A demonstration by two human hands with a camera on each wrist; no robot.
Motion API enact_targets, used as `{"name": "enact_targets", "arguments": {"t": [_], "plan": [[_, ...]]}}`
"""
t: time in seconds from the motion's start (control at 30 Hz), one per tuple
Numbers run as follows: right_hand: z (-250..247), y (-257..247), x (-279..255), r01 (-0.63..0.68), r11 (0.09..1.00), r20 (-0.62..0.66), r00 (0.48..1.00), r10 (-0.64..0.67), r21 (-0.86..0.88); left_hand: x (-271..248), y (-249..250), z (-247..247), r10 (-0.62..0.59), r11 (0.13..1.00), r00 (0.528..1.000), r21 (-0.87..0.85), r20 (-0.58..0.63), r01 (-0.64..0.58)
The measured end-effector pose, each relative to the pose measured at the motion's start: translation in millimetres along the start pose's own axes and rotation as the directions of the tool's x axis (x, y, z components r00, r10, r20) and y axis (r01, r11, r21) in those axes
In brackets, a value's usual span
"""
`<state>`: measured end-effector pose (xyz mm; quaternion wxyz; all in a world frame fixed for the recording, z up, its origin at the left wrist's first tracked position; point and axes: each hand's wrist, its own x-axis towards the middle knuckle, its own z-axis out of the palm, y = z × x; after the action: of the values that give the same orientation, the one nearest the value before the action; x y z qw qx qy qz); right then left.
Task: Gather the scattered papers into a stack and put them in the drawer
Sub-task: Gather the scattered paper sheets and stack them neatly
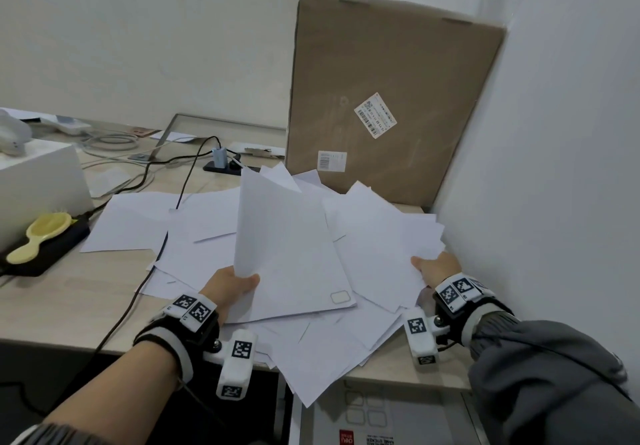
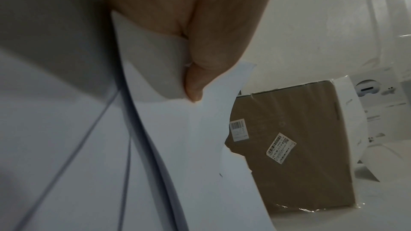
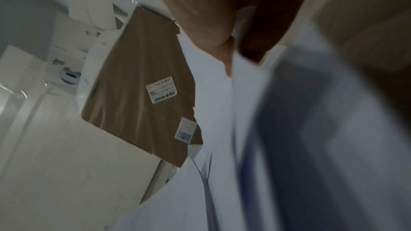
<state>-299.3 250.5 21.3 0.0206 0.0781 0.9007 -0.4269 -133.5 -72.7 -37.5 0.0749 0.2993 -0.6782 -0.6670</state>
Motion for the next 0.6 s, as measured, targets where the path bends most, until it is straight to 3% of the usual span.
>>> {"name": "enact_targets", "arguments": {"t": [0.2,0.6], "plan": [[-32.5,-7.6,-14.3,0.08,0.981,-0.209,0.977,-0.042,0.179,1.4,0.4,1.1,-0.006,0.999,0.999,0.048,-0.035,0.007],[-91.8,-28.3,-37.4,0.082,0.925,-0.386,0.92,0.074,0.371,9.6,-0.5,-4.0,-0.038,0.984,0.998,0.173,-0.058,0.048]]}}
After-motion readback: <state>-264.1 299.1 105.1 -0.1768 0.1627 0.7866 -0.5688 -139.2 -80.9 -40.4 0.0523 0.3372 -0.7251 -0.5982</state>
